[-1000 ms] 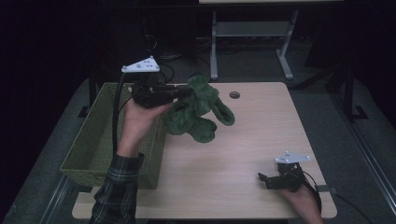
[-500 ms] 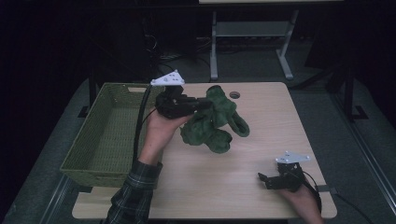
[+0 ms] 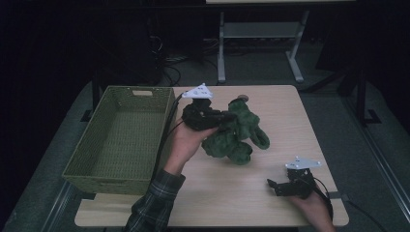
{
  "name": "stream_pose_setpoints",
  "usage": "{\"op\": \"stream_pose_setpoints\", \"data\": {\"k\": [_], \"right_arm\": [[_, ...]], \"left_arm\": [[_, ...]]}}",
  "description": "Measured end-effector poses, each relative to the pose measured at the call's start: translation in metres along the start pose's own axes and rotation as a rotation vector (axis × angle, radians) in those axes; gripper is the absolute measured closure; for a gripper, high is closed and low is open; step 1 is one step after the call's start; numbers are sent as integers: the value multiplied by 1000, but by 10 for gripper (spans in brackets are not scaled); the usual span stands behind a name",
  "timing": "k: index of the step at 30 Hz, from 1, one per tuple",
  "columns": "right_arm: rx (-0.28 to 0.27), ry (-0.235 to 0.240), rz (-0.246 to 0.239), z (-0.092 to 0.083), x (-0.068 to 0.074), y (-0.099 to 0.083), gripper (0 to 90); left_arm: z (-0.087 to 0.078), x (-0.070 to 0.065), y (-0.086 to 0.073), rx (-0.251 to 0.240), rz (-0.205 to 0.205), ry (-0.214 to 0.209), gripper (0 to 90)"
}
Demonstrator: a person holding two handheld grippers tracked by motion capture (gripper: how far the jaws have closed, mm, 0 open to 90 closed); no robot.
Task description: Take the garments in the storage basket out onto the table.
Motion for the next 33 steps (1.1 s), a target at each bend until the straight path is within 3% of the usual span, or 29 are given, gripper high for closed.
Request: {"op": "stream_pose_setpoints", "data": {"k": [10,19,28,33], "right_arm": [[0,1,2,0,0,0,59],[2,2,3,0,0,0,59],[2,2,3,0,0,0,59],[2,2,1,0,0,0,59]], "left_arm": [[41,5,-24,52,-27,-9,876],[73,27,-55,108,-88,3,875],[100,64,-91,175,-137,80,875],[113,78,-107,230,-108,142,874]]}}
Point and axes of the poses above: each handheld gripper's, and its own axes: z roughly forward along the jaws, y roughly out of its top, x roughly to its left, the point moved 4 cm from there along z, roughly forward along the jaws, and after that the axes turned 14 degrees about -z, right-handed, at the moved point
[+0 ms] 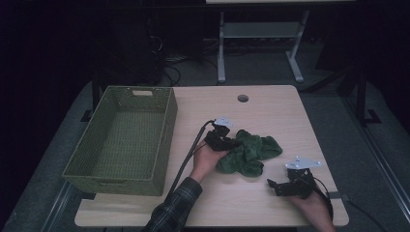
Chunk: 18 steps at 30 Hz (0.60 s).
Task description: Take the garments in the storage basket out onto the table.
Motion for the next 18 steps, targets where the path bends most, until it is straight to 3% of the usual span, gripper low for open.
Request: {"op": "stream_pose_setpoints", "data": {"k": [3,6,9,15,18], "right_arm": [[0,0,-1,0,0,0,59],[0,0,0,0,0,0,59],[0,0,0,0,0,0,59],[0,-1,1,0,0,0,59],[-2,-1,-3,0,0,0,59]], "left_arm": [[7,5,-4,25,26,19,873],[10,7,-6,30,5,7,868],[6,7,-4,27,10,-2,834],[-17,-3,3,-5,32,7,594],[-29,-12,5,-21,40,-7,541]]}}
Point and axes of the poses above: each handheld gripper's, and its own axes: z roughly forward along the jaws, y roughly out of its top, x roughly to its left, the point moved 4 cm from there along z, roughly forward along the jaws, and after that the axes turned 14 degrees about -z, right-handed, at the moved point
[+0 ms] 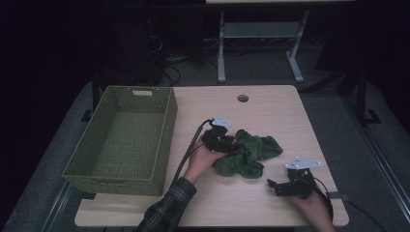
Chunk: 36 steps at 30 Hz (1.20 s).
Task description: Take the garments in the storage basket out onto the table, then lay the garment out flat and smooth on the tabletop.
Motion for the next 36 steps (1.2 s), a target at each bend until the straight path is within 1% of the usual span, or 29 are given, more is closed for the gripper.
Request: {"op": "stream_pose_setpoints", "data": {"k": [4,5,8,12,13,14,16,17,19,20,21,24,26,28,30,31,32,35,36], "right_arm": [[0,0,0,0,0,0,59],[0,0,-1,0,0,0,59],[0,0,0,0,0,0,59],[0,-1,-1,0,0,0,59],[1,0,0,0,0,0,59],[1,0,1,0,0,0,59],[1,0,1,0,0,0,59],[1,-1,1,0,0,0,59],[0,-1,0,0,0,0,59],[0,-1,0,0,0,0,59],[0,0,0,0,0,0,59],[0,0,0,0,0,0,59],[0,0,-1,0,0,0,59],[0,0,-1,0,0,0,59],[0,0,-1,0,0,0,59],[0,1,0,0,0,0,57],[1,2,0,0,0,0,56],[0,7,-6,0,0,0,58],[3,4,-5,-1,0,0,69]], "left_arm": [[-17,-14,-3,-10,28,-20,529],[-21,-18,-5,-13,25,-32,531],[-27,-28,-12,-6,43,-55,542],[-32,-39,-25,4,49,-75,550],[-32,-42,-28,4,43,-80,550],[-32,-44,-31,5,46,-85,550],[-29,-48,-37,16,60,-76,548],[-27,-49,-41,22,75,-62,547],[-21,-49,-46,37,90,-45,535],[-18,-47,-48,48,103,-34,531],[-16,-47,-50,50,107,-24,523],[-7,-40,-56,75,137,20,501],[-4,-36,-58,72,135,27,499],[0,-30,-60,80,132,35,499],[2,-25,-62,76,114,37,502],[2,-23,-62,85,118,38,503],[3,-21,-63,82,113,35,508],[5,-17,-64,78,98,30,552],[5,-15,-64,85,104,31,573]]}}
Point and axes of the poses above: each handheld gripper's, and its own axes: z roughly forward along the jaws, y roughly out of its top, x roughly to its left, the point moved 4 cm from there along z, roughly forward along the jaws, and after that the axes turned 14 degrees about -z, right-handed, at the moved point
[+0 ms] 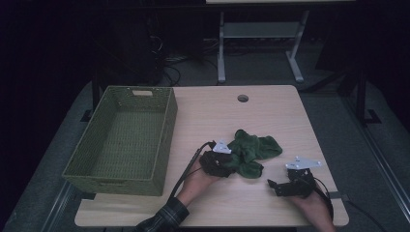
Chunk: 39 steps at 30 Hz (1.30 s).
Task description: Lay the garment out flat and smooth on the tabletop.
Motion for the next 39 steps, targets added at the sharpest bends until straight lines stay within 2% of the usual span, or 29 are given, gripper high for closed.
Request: {"op": "stream_pose_setpoints", "data": {"k": [2,3,6,10,16,17,20,22,24,27,33,39], "right_arm": [[13,6,2,-1,1,1,90],[12,19,0,-2,2,2,131],[-14,42,-2,-6,6,6,160],[-59,94,-4,-9,16,14,241],[-78,174,-15,1,35,28,363],[-80,179,-17,3,37,30,421],[-70,150,-34,7,40,35,601],[-78,143,-27,7,38,35,724],[-87,143,-32,4,34,35,803],[-102,125,-26,-1,28,34,825],[-124,87,-24,-15,12,30,829],[-116,43,-28,-26,1,23,831]], "left_arm": [[1,1,-1,-4,-9,-5,589],[2,2,-1,-3,-9,-9,602],[3,4,-1,-2,-15,-16,632],[3,4,-1,-3,-14,-14,660],[1,4,0,-5,-14,-20,710],[0,3,0,-18,-30,-26,723],[-3,2,2,-29,-28,-40,770],[-4,0,3,-39,-34,-53,785],[-6,-1,4,-42,-34,-63,792],[-12,-2,6,-57,-51,-82,794],[-32,-4,13,-97,-59,-107,795],[-51,0,9,-120,-64,-95,794]]}}
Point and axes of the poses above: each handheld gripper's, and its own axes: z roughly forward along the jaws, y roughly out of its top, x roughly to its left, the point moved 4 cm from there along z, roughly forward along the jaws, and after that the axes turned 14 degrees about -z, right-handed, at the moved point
